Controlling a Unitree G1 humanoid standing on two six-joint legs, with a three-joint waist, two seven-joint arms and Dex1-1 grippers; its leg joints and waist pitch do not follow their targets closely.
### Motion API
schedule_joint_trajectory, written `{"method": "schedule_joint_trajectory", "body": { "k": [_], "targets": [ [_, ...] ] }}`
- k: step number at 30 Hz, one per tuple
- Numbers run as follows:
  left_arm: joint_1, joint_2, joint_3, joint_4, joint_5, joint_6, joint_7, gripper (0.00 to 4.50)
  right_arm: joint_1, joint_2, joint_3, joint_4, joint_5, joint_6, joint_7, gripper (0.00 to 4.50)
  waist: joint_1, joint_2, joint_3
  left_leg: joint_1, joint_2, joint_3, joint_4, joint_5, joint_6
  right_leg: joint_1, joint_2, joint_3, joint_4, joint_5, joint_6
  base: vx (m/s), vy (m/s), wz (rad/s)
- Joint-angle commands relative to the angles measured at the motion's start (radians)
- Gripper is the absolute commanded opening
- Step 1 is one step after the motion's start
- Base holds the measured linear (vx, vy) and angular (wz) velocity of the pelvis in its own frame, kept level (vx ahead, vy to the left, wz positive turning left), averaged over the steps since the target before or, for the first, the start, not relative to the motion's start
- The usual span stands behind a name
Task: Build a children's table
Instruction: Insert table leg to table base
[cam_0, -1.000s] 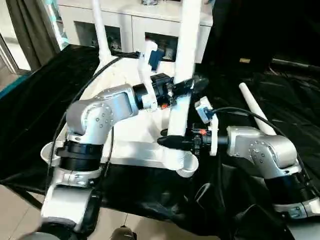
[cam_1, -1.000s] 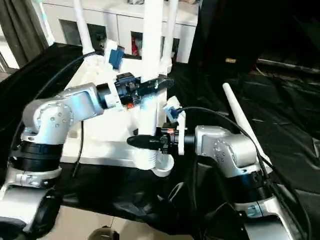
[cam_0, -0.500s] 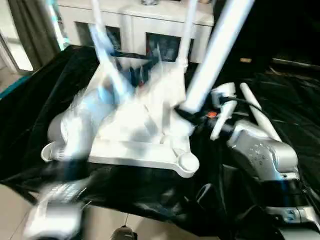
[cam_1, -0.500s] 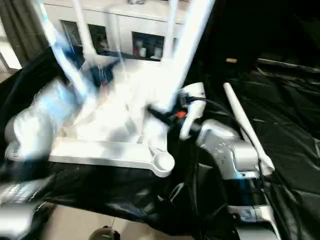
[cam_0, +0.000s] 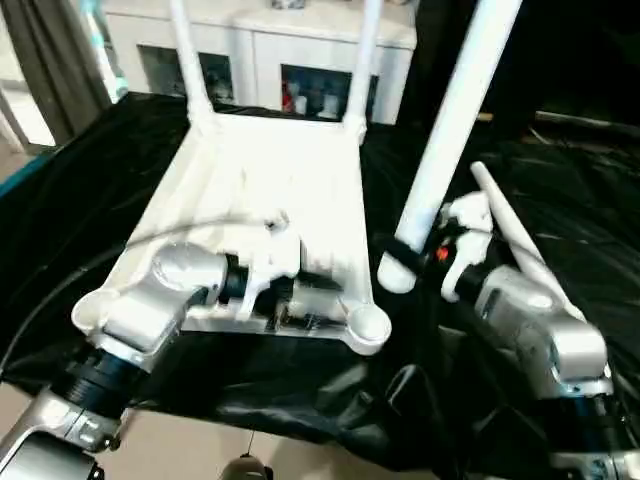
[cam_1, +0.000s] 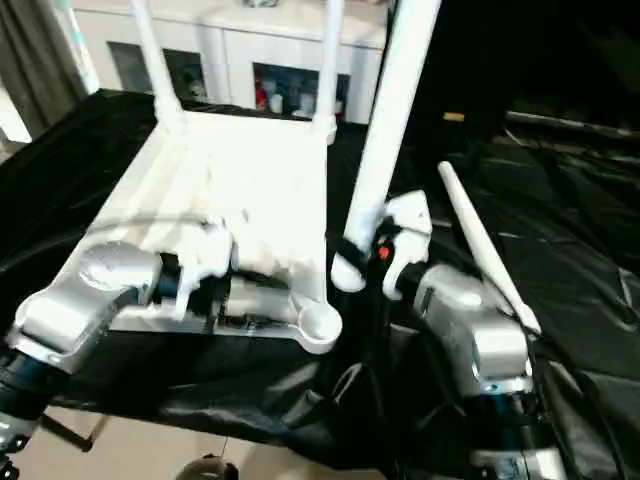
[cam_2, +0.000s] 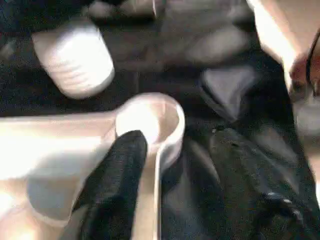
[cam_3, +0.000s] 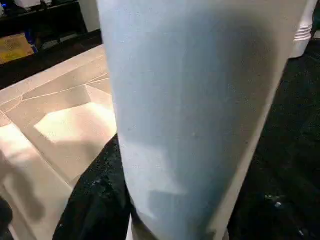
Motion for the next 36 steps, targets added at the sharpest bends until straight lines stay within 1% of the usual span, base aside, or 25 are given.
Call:
{"method": "schedule_joint_trajectory", "body": {
  "k": [1, 3, 4, 5, 7, 11, 12, 13, 14, 15, 16, 17, 18, 19, 20, 21, 23, 26, 27, 28, 30, 33, 35, 36],
  "targets": [
    [-0.018, 0.007, -0.015, 0.03, 0.037, -0.036, -0.014, 2.05, 0.009, -0.004, 0.006, -0.037, -0.004, -0.002, -0.007, 1.93, -0.004, 0.02, -0.074, 0.028, 0.033, -0.013, -0.081, -0.331, -0.08, 0.037, -0.058, 0.045, -0.08, -0.251, -0.143, 0.0, 0.0, 0.0],
    [-0.024, 0.005, -0.018, 0.056, 0.059, -0.054, -0.008, 1.87, 0.015, -0.003, 0.009, -0.047, -0.004, 0.003, -0.007, 1.93, -0.004, 0.022, -0.075, 0.028, 0.033, -0.014, -0.08, -0.33, -0.079, 0.037, -0.059, 0.044, -0.076, -0.233, -0.155, 0.0, 0.0, 0.0],
    [-0.029, 0.002, -0.02, 0.08, 0.078, -0.078, -0.005, 1.82, 0.019, -0.004, 0.01, -0.053, -0.004, 0.004, -0.007, 1.93, -0.004, 0.02, -0.075, 0.027, 0.033, -0.013, -0.08, -0.327, -0.075, 0.038, -0.059, 0.044, -0.078, -0.233, -0.156, 0.0, 0.0, 0.0],
    [-0.037, 0.002, -0.026, 0.116, 0.105, -0.104, -0.001, 1.82, 0.023, -0.006, 0.013, -0.06, -0.004, 0.006, -0.006, 1.93, -0.004, 0.018, -0.075, 0.026, 0.032, -0.012, -0.079, -0.32, -0.071, 0.039, -0.058, 0.044, -0.08, -0.232, -0.154, 0.0, 0.0, 0.0],
    [-0.048, 0.005, -0.036, 0.163, 0.136, -0.14, 0.006, 1.66, 0.028, -0.009, 0.014, -0.067, -0.003, 0.011, -0.005, 1.93, -0.003, 0.018, -0.077, 0.026, 0.032, -0.012, -0.079, -0.303, -0.069, 0.04, -0.059, 0.044, -0.078, -0.225, -0.147, 0.0, 0.0, 0.0],
    [-0.056, 0.009, -0.033, 0.206, 0.142, -0.154, 0.0, 1.39, 0.029, -0.016, 0.018, -0.068, -0.003, 0.014, 0.007, 1.93, -0.003, 0.019, -0.077, 0.026, 0.034, -0.013, -0.079, -0.306, -0.07, 0.038, -0.06, 0.044, -0.073, -0.209, -0.162, 0.0, 0.0, 0.0],
    [-0.056, 0.013, -0.033, 0.213, 0.148, -0.159, -0.002, 1.22, 0.03, -0.017, 0.02, -0.067, -0.004, 0.013, 0.009, 1.93, -0.003, 0.02, -0.077, 0.026, 0.035, -0.013, -0.079, -0.31, -0.07, 0.039, -0.061, 0.044, -0.074, -0.209, -0.166, 0.0, 0.0, 0.0],
    [-0.056, 0.015, -0.033, 0.215, 0.149, -0.159, -0.003, 1.22, 0.029, -0.017, 0.021, -0.067, -0.005, 0.013, 0.009, 1.93, -0.003, 0.02, -0.077, 0.026, 0.035, -0.013, -0.079, -0.312, -0.068, 0.038, -0.061, 0.044, -0.073, -0.208, -0.169, 0.0, 0.0, 0.0],
    [-0.053, 0.02, -0.032, 0.224, 0.156, -0.165, -0.007, 1.13, 0.029, -0.017, 0.023, -0.066, -0.006, 0.012, 0.01, 1.93, -0.002, 0.022, -0.077, 0.027, 0.034, -0.013, -0.079, -0.314, -0.068, 0.038, -0.061, 0.044, -0.073, -0.21, -0.17, 0.0, 0.0, 0.0],
    [-0.053, 0.022, -0.032, 0.226, 0.157, -0.167, -0.009, 1.13, 0.028, -0.017, 0.023, -0.066, -0.006, 0.012, 0.01, 1.93, -0.003, 0.021, -0.077, 0.026, 0.034, -0.013, -0.079, -0.314, -0.067, 0.038, -0.061, 0.044, -0.074, -0.208, -0.171, 0.0, 0.0, 0.0],
    [-0.055, 0.021, -0.027, 0.243, 0.166, -0.179, -0.016, 0.94, 0.026, -0.016, 0.025, -0.065, -0.006, 0.012, 0.008, 1.93, -0.002, 0.023, -0.077, 0.026, 0.034, -0.013, -0.079, -0.314, -0.068, 0.038, -0.061, 0.044, -0.074, -0.208, -0.172, 0.0, 0.0, 0.0],
    [-0.056, 0.02, -0.026, 0.246, 0.167, -0.181, -0.017, 0.85, 0.026, -0.016, 0.025, -0.065, -0.006, 0.012, 0.008, 1.93, -0.003, 0.022, -0.076, 0.026, 0.034, -0.013, -0.079, -0.317, -0.067, 0.038, -0.061, 0.044, -0.075, -0.214, -0.171, 0.0, 0.0, 0.0],
    [-0.06, 0.017, -0.022, 0.268, 0.175, -0.196, -0.022, 0.85, 0.026, -0.015, 0.026, -0.066, -0.005, 0.012, 0.008, 1.93, -0.002, 0.023, -0.076, 0.027, 0.034, -0.013, -0.079, -0.322, -0.068, 0.038, -0.062, 0.044, -0.076, -0.222, -0.17, 0.0, 0.0, 0.0],
    [-0.063, 0.017, -0.021, 0.277, 0.177, -0.202, -0.023, 0.76, 0.026, -0.014, 0.027, -0.066, -0.004, 0.011, 0.008, 1.93, -0.002, 0.025, -0.076, 0.028, 0.034, -0.014, -0.079, -0.328, -0.07, 0.037, -0.062, 0.044, -0.076, -0.228, -0.17, 0.0, 0.0, 0.0],
    [-0.064, 0.016, -0.021, 0.28, 0.178, -0.204, -0.023, 0.68, 0.026, -0.014, 0.027, -0.066, -0.004, 0.011, 0.008, 1.93, -0.002, 0.025, -0.076, 0.029, 0.036, -0.014, -0.08, -0.336, -0.073, 0.036, -0.063, 0.044, -0.076, -0.231, -0.17, 0.0, 0.0, 0.0],
    [-0.066, 0.015, -0.02, 0.287, 0.179, -0.207, -0.024, 0.56, 0.026, -0.015, 0.028, -0.067, -0.004, 0.011, 0.009, 1.93, -0.001, 0.027, -0.076, 0.029, 0.036, -0.014, -0.08, -0.337, -0.073, 0.036, -0.063, 0.045, -0.076, -0.228, -0.171, 0.0, 0.0, 0.0],
    [-0.072, 0.014, -0.02, 0.299, 0.184, -0.211, -0.026, 0.34, 0.027, -0.016, 0.03, -0.069, -0.003, 0.011, 0.01, 1.93, -0.001, 0.028, -0.076, 0.029, 0.035, -0.015, -0.08, -0.342, -0.075, 0.036, -0.062, 0.045, -0.075, -0.223, -0.175, 0.0, 0.0, 0.0],
    [-0.077, 0.012, -0.021, 0.317, 0.194, -0.218, -0.027, 0.22, 0.028, -0.017, 0.029, -0.07, -0.002, 0.01, 0.011, 1.93, -0.001, 0.026, -0.076, 0.028, 0.035, -0.014, -0.08, -0.342, -0.073, 0.037, -0.064, 0.045, -0.076, -0.23, -0.176, 0.0, 0.0, 0.0],
    [-0.078, 0.009, -0.017, 0.322, 0.193, -0.219, -0.024, 0.1, 0.027, -0.018, 0.028, -0.068, -0.002, 0.01, 0.011, 1.93, -0.001, 0.028, -0.075, 0.028, 0.036, -0.015, -0.08, -0.347, -0.073, 0.036, -0.064, 0.045, -0.077, -0.236, -0.176, 0.0, 0.0, 0.0],
    [-0.079, 0.001, -0.005, 0.327, 0.181, -0.214, -0.023, 0.0, 0.023, -0.019, 0.026, -0.065, 0.0, 0.009, 0.012, 1.93, -0.001, 0.027, -0.075, 0.028, 0.035, -0.015, -0.081, -0.35, -0.073, 0.037, -0.065, 0.045, -0.078, -0.245, -0.175, 0.0, 0.0, 0.0],
    [-0.079, -0.005, 0.005, 0.327, 0.169, -0.209, -0.024, 0.0, 0.02, -0.02, 0.026, -0.063, 0.001, 0.01, 0.013, 1.93, 0.0, 0.027, -0.075, 0.028, 0.035, -0.014, -0.08, -0.349, -0.07, 0.036, -0.066, 0.045, -0.079, -0.256, -0.174, 0.0, 0.0, 0.0],
    [-0.078, -0.027, 0.038, 0.308, 0.136, -0.162, -0.005, 0.0, 0.007, -0.017, 0.024, -0.051, 0.007, 0.01, 0.016, 1.93, 0.001, 0.025, -0.075, 0.027, 0.036, -0.015, -0.08, -0.34, -0.068, 0.037, -0.066, 0.044, -0.077, -0.251, -0.178, 0.0, 0.0, 0.0],
    [-0.079, -0.037, 0.049, 0.305, 0.134, -0.143, 0.02, 0.0, 0.002, -0.016, 0.026, -0.042, 0.005, 0.007, 0.016, 1.93, 0.0, 0.025, -0.076, 0.026, 0.036, -0.015, -0.079, -0.329, -0.065, 0.037, -0.066, 0.044, -0.076, -0.237, -0.181, 0.0, 0.0, 0.0],
    [-0.081, -0.048, 0.057, 0.303, 0.14, -0.122, 0.055, 0.0, -0.004, -0.013, 0.028, -0.03, 0.002, 0.003, 0.016, 1.93, 0.0, 0.023, -0.076, 0.025, 0.036, -0.014, -0.079, -0.327, -0.063, 0.038, -0.065, 0.044, -0.077, -0.236, -0.18, 0.0, 0.0, 0.0]
  ]
}}
